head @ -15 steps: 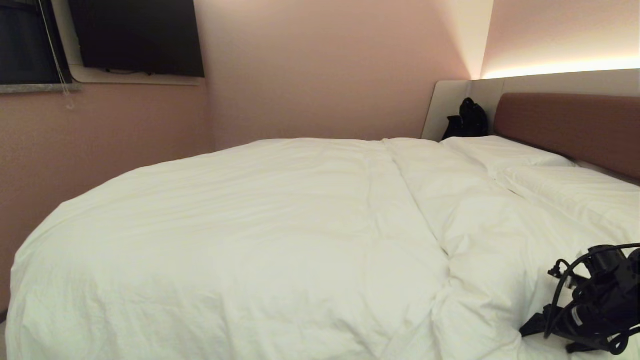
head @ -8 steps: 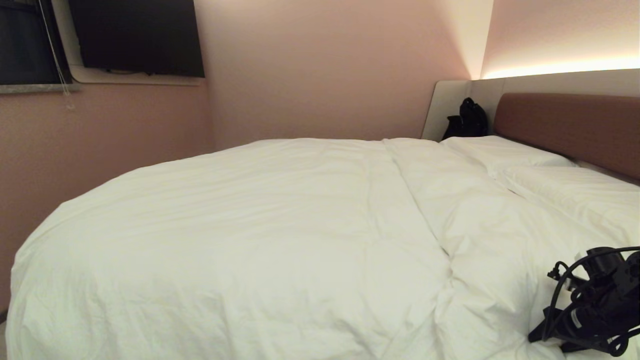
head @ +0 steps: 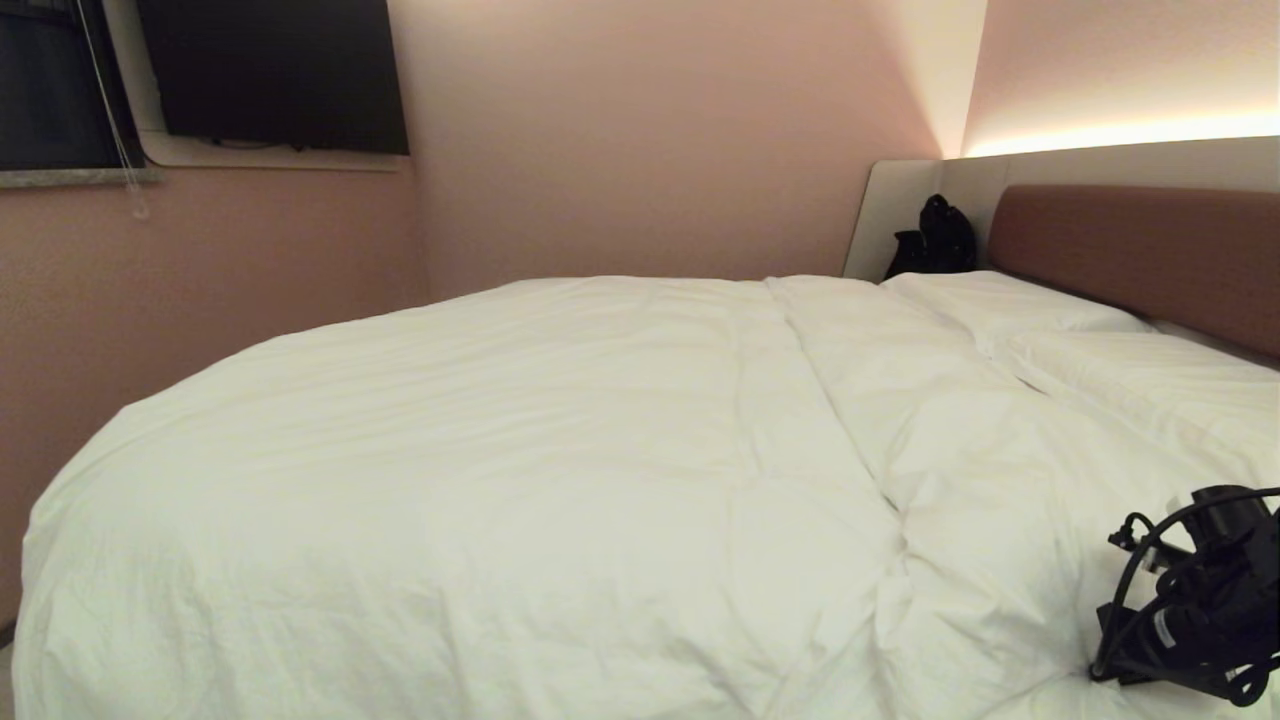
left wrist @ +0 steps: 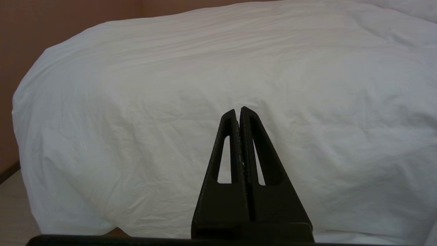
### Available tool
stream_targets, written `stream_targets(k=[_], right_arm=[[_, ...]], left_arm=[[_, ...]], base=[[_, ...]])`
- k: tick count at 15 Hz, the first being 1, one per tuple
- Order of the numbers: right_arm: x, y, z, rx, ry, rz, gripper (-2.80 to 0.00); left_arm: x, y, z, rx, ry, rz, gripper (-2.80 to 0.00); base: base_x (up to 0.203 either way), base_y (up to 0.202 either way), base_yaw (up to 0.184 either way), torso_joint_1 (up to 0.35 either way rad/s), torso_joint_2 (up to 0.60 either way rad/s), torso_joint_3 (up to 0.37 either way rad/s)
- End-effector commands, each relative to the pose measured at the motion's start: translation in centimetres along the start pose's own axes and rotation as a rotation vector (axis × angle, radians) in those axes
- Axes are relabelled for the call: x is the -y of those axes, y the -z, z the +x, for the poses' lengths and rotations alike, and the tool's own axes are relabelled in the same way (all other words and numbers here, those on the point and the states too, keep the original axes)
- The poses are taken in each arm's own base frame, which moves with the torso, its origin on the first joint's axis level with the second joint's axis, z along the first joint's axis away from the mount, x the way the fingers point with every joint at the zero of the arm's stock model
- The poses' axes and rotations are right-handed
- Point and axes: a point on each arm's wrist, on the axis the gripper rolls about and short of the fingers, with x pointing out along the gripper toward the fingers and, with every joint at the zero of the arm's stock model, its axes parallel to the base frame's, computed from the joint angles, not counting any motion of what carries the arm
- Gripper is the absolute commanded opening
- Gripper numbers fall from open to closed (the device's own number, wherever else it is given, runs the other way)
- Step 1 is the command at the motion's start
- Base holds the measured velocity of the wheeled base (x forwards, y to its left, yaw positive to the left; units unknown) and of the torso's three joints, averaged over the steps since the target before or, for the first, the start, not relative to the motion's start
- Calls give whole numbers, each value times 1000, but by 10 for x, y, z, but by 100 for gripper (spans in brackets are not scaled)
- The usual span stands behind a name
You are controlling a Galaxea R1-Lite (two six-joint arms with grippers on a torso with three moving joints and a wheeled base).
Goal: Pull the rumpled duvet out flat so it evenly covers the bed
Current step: Flatten the corners of the folded blanket
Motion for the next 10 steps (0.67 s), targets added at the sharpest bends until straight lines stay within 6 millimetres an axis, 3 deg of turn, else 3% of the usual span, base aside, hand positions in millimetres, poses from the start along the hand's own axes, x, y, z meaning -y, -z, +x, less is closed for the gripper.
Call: stream_targets(k=[1,4,7,10], right_arm=[[1,-1,-12,43,-21,5,-280],[6,2,-24,73,-13,21,-280],[26,13,-63,149,35,77,-280],[38,26,-83,164,69,106,-280]], left_arm=[[0,0,0,-1,0,1,-280],[0,0,0,-1,0,1,-280],[0,0,0,-1,0,1,-280],[0,0,0,-1,0,1,-280]], base=[[0,0,0,0,0,0],[0,0,0,0,0,0],[0,0,0,0,0,0],[0,0,0,0,0,0]])
